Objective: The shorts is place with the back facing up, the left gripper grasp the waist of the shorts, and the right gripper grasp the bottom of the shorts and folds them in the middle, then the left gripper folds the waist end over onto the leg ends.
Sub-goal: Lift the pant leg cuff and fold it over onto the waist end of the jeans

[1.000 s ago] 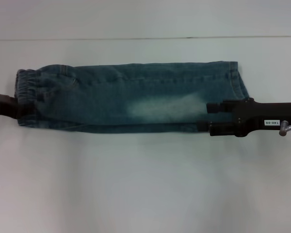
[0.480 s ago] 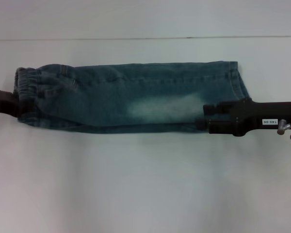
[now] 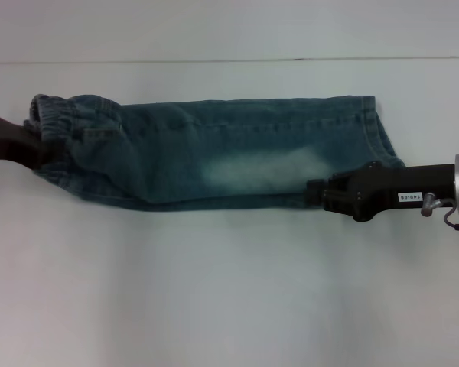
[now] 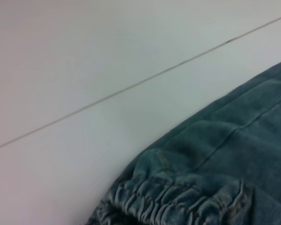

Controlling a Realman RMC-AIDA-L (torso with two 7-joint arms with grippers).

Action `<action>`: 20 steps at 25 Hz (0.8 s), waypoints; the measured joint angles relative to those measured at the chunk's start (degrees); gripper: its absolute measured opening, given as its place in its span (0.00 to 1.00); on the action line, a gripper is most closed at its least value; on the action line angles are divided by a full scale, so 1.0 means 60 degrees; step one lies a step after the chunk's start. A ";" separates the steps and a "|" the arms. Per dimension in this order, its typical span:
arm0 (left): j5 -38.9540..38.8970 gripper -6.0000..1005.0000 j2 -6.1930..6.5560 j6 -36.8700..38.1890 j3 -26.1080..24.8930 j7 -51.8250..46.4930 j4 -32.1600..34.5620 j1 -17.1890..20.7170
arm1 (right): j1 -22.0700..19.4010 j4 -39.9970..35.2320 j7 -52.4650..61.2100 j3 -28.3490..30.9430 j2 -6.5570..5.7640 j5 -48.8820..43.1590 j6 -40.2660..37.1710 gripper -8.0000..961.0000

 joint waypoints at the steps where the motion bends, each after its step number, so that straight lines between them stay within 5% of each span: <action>1: 0.0000 0.14 0.0001 0.0147 -0.0012 -0.0043 0.0093 -0.0044 | 0.0010 0.0004 -0.0009 -0.0001 0.0015 0.0001 0.0055 0.45; 10: -0.0276 0.14 -0.0020 0.1501 -0.0053 -0.0554 0.0817 -0.1028 | 0.0152 0.1157 -0.1125 0.0083 0.0211 0.1941 0.2431 0.04; 20: -0.0699 0.14 0.0150 0.2432 -0.0010 -0.1501 0.0936 -0.3093 | 0.1318 0.5144 -0.6383 0.0240 0.0386 0.7314 0.5065 0.03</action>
